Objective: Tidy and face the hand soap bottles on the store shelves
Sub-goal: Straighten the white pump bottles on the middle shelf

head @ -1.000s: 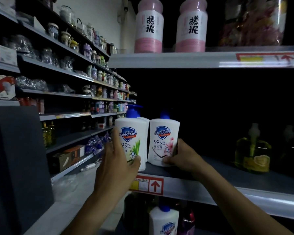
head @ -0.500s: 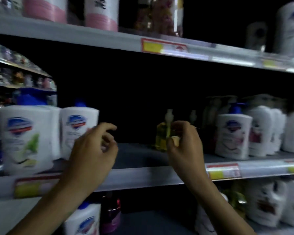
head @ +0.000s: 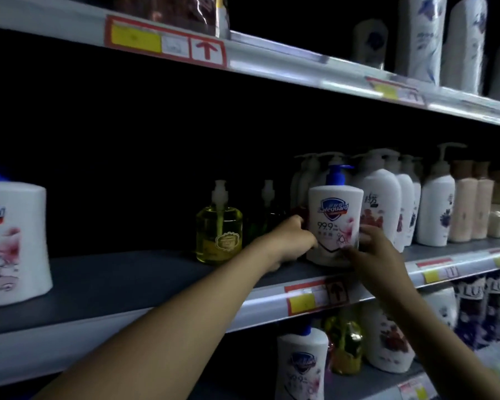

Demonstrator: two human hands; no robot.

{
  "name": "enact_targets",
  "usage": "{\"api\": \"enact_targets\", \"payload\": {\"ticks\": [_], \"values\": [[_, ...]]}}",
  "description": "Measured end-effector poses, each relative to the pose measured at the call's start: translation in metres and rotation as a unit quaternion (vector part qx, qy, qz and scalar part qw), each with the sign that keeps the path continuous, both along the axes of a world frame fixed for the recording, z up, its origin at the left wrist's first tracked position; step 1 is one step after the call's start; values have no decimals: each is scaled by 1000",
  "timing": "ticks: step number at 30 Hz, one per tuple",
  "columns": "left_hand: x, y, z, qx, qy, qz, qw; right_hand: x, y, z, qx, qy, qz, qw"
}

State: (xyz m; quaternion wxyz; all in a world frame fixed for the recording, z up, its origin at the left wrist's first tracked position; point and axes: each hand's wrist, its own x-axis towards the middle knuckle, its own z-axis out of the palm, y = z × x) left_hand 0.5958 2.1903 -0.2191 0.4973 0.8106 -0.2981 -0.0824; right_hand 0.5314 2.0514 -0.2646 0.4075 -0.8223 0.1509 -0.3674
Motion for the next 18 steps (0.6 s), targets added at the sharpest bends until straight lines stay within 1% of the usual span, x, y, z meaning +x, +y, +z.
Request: {"api": "enact_targets", "payload": {"ticks": [1,3,7,9,13,16,18], "values": [[0,-5,-2,11,11,-13,1000,2,-1,-1,-2,6,2,1000],[1,-11,-9,19,3,-14,1000,3,0,-2,-13,5,-1,1000],[0,-1,-11,-19,-13,15,1000,-2,12,-7,-39,-15,7,999],[-6,13,-10,-15,-47,34,998,-6,24,-7,-25,-27,33,999],[-29,59,-7,-22,-147,89,985,-17,66,-3,6,-52,103,993],[-42,109,-14,-26,-223,156,962,-25,111,0,7,-73,160,984],[-52,149,-23,-17,-255,212,943,-26,147,2,-18,-81,204,975]]}}
